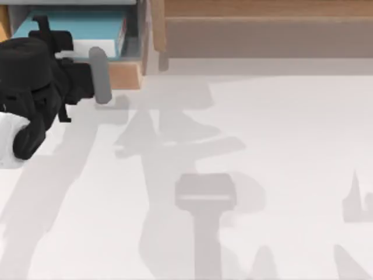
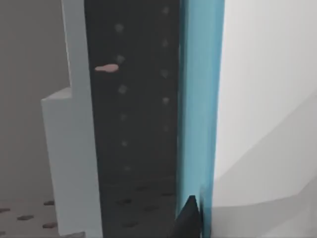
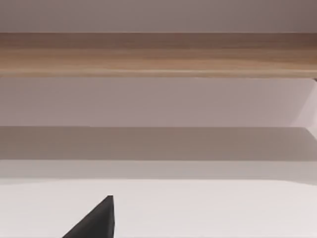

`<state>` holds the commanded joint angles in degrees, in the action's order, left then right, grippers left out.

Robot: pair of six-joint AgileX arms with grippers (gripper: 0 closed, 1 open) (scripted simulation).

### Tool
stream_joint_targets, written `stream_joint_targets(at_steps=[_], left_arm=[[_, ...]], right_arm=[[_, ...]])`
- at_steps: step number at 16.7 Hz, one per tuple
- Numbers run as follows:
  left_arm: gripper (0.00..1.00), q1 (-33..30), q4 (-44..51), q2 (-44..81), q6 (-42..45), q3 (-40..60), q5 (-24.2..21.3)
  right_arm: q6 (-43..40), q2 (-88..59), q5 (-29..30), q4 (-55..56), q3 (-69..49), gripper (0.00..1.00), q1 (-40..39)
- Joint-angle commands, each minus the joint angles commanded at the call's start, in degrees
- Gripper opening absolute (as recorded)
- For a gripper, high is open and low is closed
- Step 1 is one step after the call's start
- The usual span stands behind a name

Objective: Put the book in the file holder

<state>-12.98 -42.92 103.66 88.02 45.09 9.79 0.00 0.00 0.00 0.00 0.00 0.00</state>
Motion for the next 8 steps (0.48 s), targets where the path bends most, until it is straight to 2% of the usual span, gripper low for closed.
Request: stream_joint_targets(at_steps=[7,8], left_arm=[[0.00,0.48,0.22,2.49,-0.01,2.83,-0.49],[0.08,0.48,0.22,2.49,-0.01,2.83,-0.49]], right_arm=[[0.00,0.00,0.00,0.00,0.00,1.00,0.00],[0.00,0.00,0.00,0.00,0.00,1.00,0.00]])
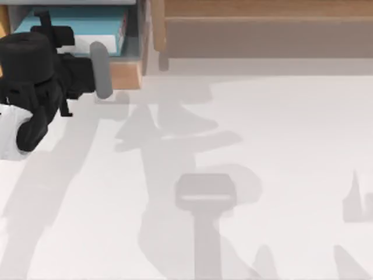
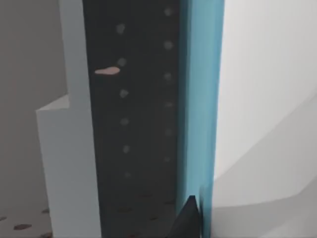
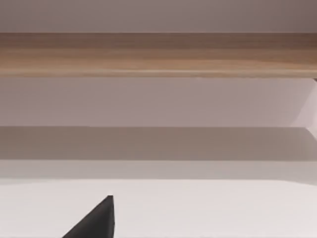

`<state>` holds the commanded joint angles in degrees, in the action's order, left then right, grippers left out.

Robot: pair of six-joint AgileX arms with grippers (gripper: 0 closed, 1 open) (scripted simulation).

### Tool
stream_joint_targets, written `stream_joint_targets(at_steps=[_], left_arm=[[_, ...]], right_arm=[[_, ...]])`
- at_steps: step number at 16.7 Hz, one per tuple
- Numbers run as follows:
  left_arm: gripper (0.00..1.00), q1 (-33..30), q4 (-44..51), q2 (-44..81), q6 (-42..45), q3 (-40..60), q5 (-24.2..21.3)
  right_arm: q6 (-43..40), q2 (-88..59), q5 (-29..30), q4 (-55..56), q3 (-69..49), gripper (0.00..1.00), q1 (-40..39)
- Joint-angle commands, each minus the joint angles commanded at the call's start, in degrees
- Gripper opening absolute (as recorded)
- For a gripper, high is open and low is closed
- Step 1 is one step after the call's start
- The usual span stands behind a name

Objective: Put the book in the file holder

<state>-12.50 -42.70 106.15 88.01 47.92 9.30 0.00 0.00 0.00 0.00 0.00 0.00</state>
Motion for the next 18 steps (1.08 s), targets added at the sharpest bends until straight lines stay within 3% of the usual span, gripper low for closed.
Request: stream_joint_targets(at_steps=[12,18], left_arm=[[0.98,0.00,0.00,0.00,0.00,0.00,0.00],[1.00,0.00,0.00,0.00,0.00,0.00,0.00]], right_arm=[[0.00,0.00,0.00,0.00,0.00,1.00,0.00],[0.00,0.00,0.00,0.00,0.00,1.00,0.00]])
